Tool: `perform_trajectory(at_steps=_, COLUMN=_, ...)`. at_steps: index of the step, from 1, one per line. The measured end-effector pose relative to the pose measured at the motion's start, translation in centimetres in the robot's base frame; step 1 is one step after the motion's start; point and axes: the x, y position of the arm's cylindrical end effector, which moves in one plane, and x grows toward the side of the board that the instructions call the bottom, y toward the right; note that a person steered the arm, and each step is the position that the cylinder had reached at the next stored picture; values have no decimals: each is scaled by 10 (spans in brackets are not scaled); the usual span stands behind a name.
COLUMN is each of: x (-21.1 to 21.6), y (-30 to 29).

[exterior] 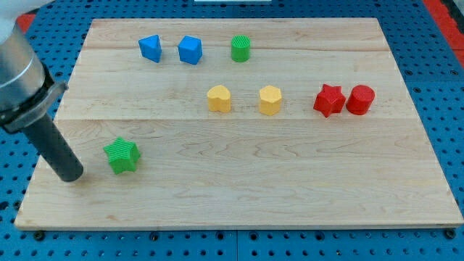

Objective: Move your arm below the blue triangle

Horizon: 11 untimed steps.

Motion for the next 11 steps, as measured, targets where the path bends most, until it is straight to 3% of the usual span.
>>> perform_trajectory(at_steps=1, x=12, y=57)
perform_trajectory(at_steps=2, x=-37, y=90)
perform_trajectory(at_steps=3, x=-77, y=-43)
perform_trajectory(at_steps=4, x=-32, y=-13)
perform_trajectory(at_steps=5, x=-28, y=-75)
perform_trajectory(at_steps=7, x=-33, y=-77)
perform_trajectory(at_steps=8, x=-103, y=-43)
perform_trajectory(at_steps=9, x=-125, y=29)
perform_trajectory(at_steps=11, x=-32, y=95)
